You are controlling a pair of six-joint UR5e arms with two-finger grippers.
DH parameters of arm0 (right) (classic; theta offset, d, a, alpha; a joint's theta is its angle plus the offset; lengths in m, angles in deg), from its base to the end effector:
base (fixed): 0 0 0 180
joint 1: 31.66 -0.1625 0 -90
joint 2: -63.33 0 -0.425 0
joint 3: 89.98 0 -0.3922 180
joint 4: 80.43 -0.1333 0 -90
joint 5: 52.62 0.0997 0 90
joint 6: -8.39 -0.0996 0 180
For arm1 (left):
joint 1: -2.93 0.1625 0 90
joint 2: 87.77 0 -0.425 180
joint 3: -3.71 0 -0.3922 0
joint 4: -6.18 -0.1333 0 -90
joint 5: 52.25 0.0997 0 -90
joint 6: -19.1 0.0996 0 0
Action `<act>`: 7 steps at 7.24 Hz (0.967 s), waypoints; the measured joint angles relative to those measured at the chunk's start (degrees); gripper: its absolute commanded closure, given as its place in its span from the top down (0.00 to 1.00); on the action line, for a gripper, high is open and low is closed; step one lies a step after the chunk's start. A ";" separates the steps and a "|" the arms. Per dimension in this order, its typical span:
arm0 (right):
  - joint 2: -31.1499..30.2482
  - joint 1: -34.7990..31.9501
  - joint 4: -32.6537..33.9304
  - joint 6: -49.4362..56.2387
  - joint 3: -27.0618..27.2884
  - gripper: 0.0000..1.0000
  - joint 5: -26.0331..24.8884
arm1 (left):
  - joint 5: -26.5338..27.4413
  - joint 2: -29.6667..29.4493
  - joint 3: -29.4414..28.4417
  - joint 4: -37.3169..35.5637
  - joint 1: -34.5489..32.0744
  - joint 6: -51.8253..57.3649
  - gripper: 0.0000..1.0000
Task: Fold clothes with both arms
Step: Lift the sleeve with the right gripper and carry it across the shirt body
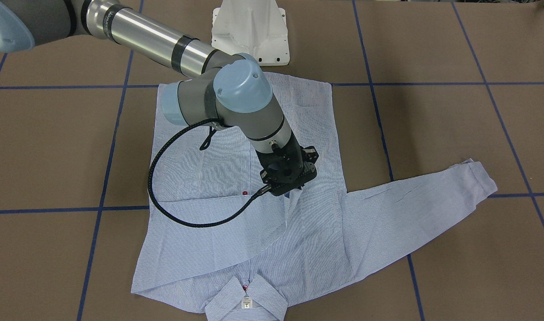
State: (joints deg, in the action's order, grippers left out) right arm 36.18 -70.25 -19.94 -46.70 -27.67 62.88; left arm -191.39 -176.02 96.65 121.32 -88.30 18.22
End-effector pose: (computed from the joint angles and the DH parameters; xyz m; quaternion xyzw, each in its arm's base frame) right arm -0.5867 -0.5838 0.0789 0.1627 -0.5296 -0.0915 0.8275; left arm -0.0686 -0.4960 0.5933 0.2084 0.4042 0.0784 0.8871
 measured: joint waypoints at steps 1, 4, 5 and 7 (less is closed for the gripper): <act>0.03 0.35 -0.30 0.00 -0.30 0.00 -0.72 | 0.01 0.00 -0.05 0.00 0.03 0.00 0.99; 0.70 1.75 -0.79 0.00 -4.27 0.00 -3.23 | -0.04 -0.20 -0.76 0.12 0.08 0.01 0.99; 2.51 2.27 -1.39 0.02 -7.47 0.85 -4.40 | -0.06 -0.23 -0.91 0.15 0.09 0.01 0.99; 5.50 3.31 -3.85 -0.67 -11.96 1.00 -6.30 | -0.06 -0.34 -1.05 0.17 0.09 0.01 0.99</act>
State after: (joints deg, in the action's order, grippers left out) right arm 41.68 -66.93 -23.79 -47.37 -39.63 56.57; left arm -191.45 -176.36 95.61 121.49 -88.21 18.22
